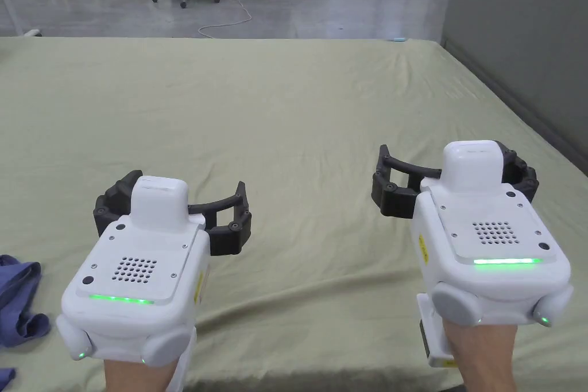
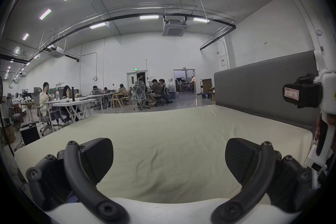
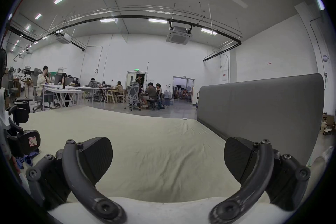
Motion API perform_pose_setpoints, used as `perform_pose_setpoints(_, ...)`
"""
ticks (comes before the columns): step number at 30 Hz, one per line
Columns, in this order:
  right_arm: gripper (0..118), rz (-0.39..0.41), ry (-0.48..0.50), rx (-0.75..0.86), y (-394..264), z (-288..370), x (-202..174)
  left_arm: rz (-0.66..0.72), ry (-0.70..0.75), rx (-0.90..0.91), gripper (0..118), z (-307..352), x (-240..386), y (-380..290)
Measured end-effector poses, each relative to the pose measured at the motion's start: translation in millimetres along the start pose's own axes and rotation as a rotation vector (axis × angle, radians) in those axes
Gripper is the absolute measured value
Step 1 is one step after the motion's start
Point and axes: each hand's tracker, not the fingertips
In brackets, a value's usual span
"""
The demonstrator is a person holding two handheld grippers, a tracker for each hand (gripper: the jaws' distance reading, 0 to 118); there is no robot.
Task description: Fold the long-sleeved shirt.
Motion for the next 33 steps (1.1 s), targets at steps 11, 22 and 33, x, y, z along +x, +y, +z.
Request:
perform_pose_setpoints(11,118,0.012,0.015,-0.02,-5.0,-0.5,-1.4,-0.007,-0.013,-0.009,118,0.6,1.5,-0.4)
perform_pose_setpoints(22,118,0.006,0.024,-0.015,-3.9,4.3,-1.2,0.01,0.008,-0.018,118,5.8,-3.2,0.1)
perform_pose_setpoints(33,118,0.003,0.034,-0.034,-7.7,6.5,2.3,-0.005,0.006,-0.017,118,6.3,2.3,2.0)
